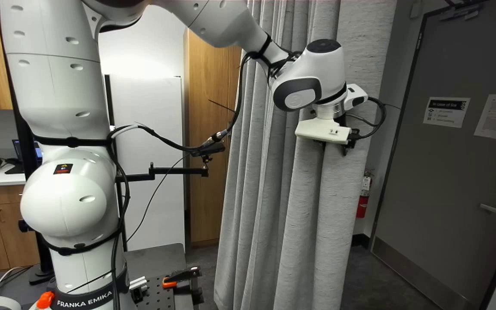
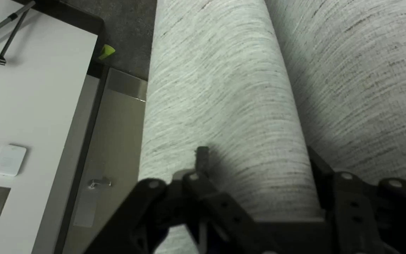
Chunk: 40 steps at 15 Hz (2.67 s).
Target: Close the curtain
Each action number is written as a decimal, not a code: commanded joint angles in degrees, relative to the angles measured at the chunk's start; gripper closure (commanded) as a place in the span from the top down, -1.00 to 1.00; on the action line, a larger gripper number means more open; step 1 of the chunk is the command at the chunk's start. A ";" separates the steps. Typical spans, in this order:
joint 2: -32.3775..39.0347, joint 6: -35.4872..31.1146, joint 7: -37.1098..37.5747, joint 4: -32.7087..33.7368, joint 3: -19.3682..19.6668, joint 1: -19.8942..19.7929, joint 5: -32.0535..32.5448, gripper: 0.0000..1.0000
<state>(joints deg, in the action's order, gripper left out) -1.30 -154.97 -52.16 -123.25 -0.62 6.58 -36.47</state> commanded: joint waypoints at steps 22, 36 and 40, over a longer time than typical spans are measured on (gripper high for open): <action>14.56 -0.07 26.60 19.45 2.90 -10.08 15.73 -0.99; 33.37 7.03 65.94 49.82 14.49 -15.54 29.34 -0.99; 36.76 11.54 74.57 56.96 17.62 -17.53 30.10 -0.99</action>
<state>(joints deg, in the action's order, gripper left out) 30.14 -147.76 14.94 -74.50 15.03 -9.00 -8.54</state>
